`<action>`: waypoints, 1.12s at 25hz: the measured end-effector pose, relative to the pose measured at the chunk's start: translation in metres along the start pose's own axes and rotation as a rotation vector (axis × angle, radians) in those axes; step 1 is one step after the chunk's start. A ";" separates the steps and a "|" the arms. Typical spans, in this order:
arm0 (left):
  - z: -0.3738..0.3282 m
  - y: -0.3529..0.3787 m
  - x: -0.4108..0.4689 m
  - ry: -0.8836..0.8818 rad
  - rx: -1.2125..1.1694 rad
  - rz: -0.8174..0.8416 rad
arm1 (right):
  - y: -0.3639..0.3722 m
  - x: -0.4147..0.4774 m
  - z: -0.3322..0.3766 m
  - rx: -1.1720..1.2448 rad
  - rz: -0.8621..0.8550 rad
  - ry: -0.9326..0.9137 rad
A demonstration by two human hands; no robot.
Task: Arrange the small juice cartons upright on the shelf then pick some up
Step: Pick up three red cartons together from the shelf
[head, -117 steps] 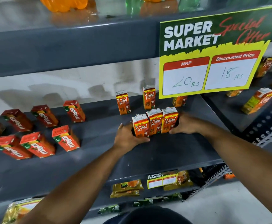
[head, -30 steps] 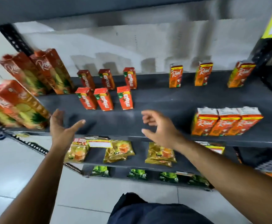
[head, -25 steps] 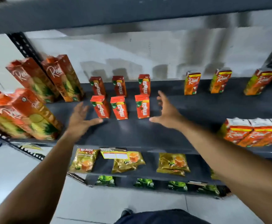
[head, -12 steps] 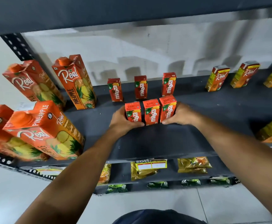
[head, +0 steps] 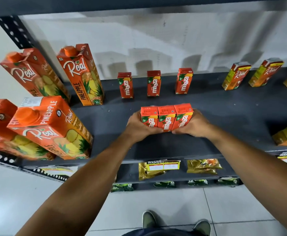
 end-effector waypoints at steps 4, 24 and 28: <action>0.014 0.007 -0.040 -0.022 -0.024 0.050 | 0.019 -0.040 -0.014 0.034 -0.037 0.048; 0.015 0.008 -0.058 -0.063 0.027 0.046 | 0.012 -0.071 -0.002 -0.103 -0.040 -0.025; 0.009 0.008 -0.066 -0.063 0.057 0.003 | 0.019 -0.077 0.004 -0.151 0.005 -0.015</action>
Point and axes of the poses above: each hand's wrist, its own x-axis towards the middle knuckle, its own y-axis out of the palm, z = x × y, the point moved 4 cm from there along x, towards the middle knuckle, and after that the axes turned 14 degrees about -x, right-handed, at the moved point
